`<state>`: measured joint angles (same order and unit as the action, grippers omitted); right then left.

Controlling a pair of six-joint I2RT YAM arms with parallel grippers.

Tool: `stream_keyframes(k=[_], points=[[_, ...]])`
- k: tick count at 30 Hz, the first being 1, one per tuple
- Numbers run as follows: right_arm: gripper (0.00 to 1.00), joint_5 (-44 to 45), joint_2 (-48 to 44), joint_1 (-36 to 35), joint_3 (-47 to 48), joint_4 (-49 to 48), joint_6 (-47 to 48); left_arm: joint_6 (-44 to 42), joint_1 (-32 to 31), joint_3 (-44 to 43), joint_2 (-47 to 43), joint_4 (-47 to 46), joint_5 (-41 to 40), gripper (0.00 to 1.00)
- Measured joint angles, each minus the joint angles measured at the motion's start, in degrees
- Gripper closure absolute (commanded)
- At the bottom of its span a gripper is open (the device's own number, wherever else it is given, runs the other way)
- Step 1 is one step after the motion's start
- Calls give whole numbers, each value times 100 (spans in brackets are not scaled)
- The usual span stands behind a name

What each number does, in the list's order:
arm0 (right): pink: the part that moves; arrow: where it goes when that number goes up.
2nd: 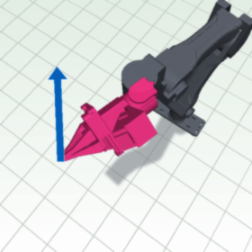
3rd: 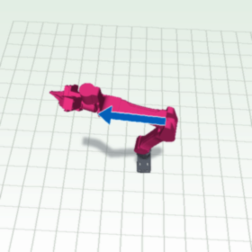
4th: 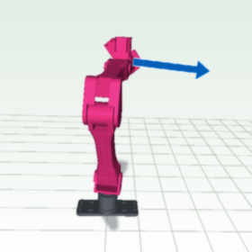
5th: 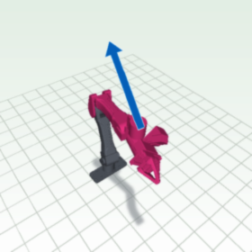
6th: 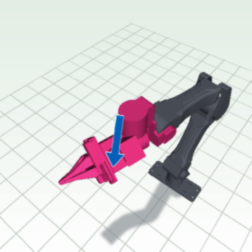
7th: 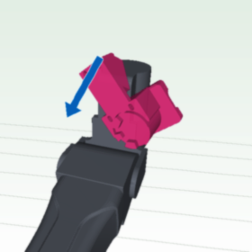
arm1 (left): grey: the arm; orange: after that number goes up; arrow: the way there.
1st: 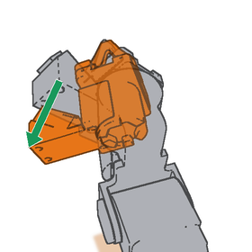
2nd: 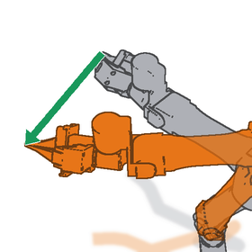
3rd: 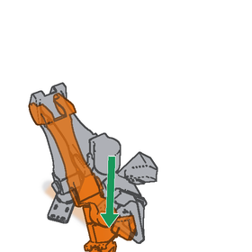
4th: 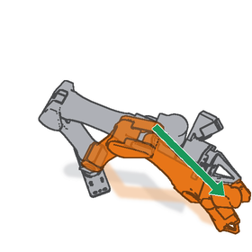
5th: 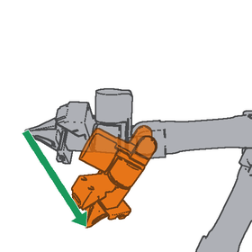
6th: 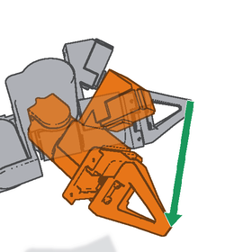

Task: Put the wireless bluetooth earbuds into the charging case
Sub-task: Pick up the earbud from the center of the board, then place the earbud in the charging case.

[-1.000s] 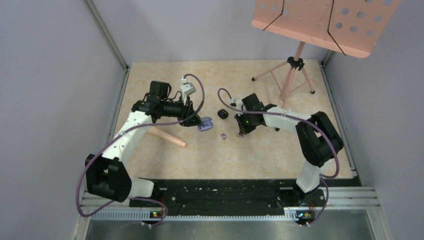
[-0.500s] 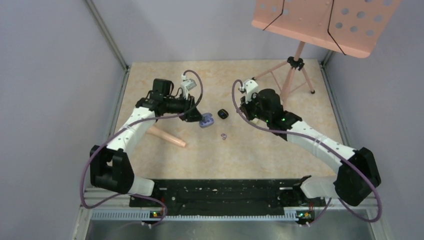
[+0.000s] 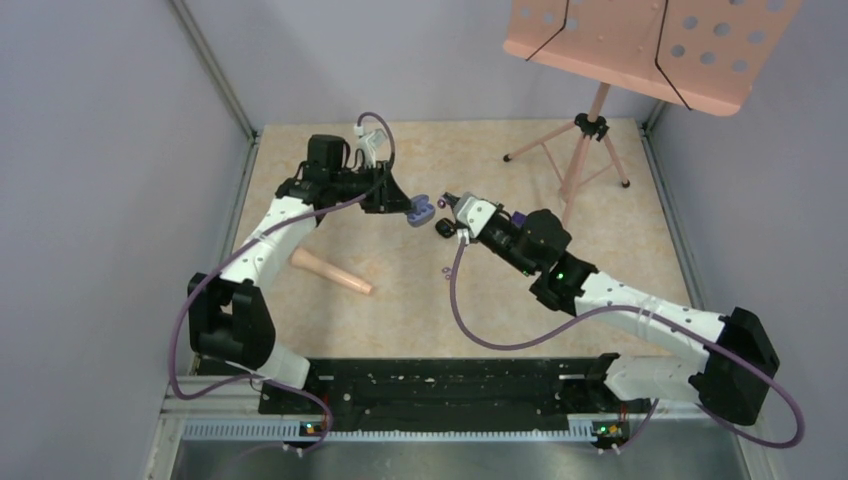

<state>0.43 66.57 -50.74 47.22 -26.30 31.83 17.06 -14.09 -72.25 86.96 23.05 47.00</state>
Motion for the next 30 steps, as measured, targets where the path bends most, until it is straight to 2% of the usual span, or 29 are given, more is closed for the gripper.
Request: stream_keyframes(k=[10,24,30], points=[[100,-601,522,-61,-354,-1561,1351,800,2,76,-258,-339,33,100],[100,-1239,1126,-107,-833,-3335,2267,1390,2,310,-409,-955,769,100],[100,-1252,1364,-136,-872,-3654,2470,1563,15,348,-409,-1025,876,100]])
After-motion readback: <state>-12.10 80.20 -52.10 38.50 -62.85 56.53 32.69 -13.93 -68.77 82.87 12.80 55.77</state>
